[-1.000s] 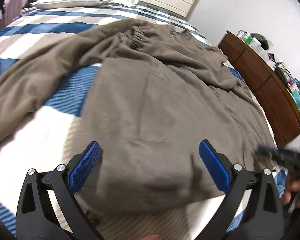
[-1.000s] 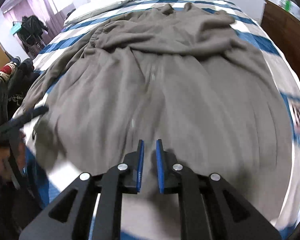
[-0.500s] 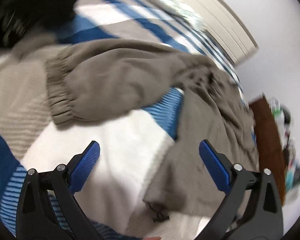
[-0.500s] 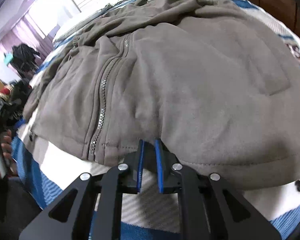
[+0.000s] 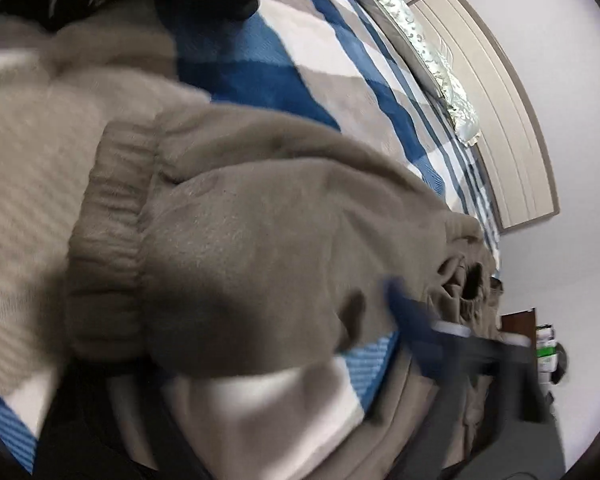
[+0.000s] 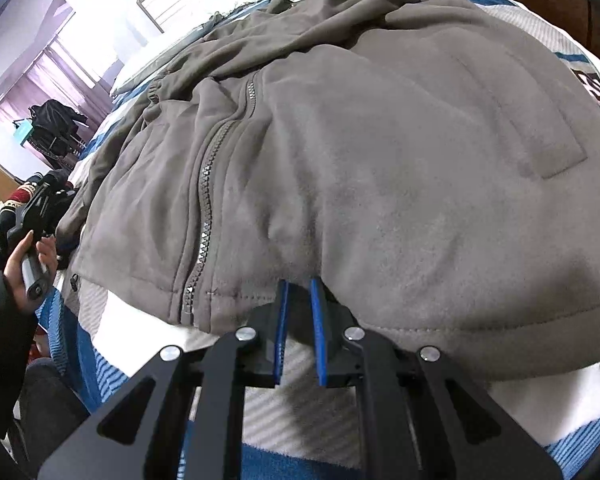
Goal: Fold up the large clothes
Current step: 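Grasp the other sleeve cuff with the left gripper and lift, then fold the held sleeve across the jacket front and release with the left gripper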
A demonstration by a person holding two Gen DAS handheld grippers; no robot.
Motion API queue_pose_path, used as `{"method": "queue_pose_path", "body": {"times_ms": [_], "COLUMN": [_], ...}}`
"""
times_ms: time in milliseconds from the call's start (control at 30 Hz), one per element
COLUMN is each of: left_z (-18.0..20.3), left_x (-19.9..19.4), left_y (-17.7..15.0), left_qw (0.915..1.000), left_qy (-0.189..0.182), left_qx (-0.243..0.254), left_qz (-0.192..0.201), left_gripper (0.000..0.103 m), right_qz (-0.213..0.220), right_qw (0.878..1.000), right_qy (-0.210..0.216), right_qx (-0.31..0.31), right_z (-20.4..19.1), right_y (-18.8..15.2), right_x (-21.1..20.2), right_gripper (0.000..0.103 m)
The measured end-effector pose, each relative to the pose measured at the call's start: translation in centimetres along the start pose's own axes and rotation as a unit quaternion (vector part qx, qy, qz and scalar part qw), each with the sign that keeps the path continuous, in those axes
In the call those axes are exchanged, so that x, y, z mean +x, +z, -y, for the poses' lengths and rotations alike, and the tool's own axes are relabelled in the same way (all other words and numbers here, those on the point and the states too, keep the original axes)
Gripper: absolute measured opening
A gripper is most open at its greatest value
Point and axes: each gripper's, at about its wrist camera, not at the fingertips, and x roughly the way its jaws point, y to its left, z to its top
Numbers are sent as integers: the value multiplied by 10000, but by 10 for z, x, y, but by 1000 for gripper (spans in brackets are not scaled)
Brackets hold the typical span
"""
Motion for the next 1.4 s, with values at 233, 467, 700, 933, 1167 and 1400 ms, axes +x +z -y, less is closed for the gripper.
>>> {"method": "queue_pose_path", "body": {"times_ms": [233,467,700,933,1167,1400], "left_z": [27,129,287,425,516,526], "left_x": [-25,-90,-118,-88,-4,111], "left_y": [15,44,39,-30,-164,-308], "left_qw": [9978,9780,9324,8762,8114,7764], "left_qy": [-202,-979,-1024,-1272,-1480,-978], "left_qx": [549,1616,3316,4616,5649,6106], "left_qz": [305,884,1004,543,-241,-1219], "left_gripper": [5,5,5,5,5,6], "right_qz": [-10,-40,-117,-180,-257,-306], "right_qw": [9999,9999,9992,9985,9973,9965], "right_qy": [49,123,298,375,458,539], "right_qx": [87,113,256,363,510,561], "right_z": [2,1,3,6,11,13], "right_y": [2,2,4,6,10,10], "right_x": [-2,-4,-4,-2,1,3], "right_gripper": [14,19,27,27,28,29]}}
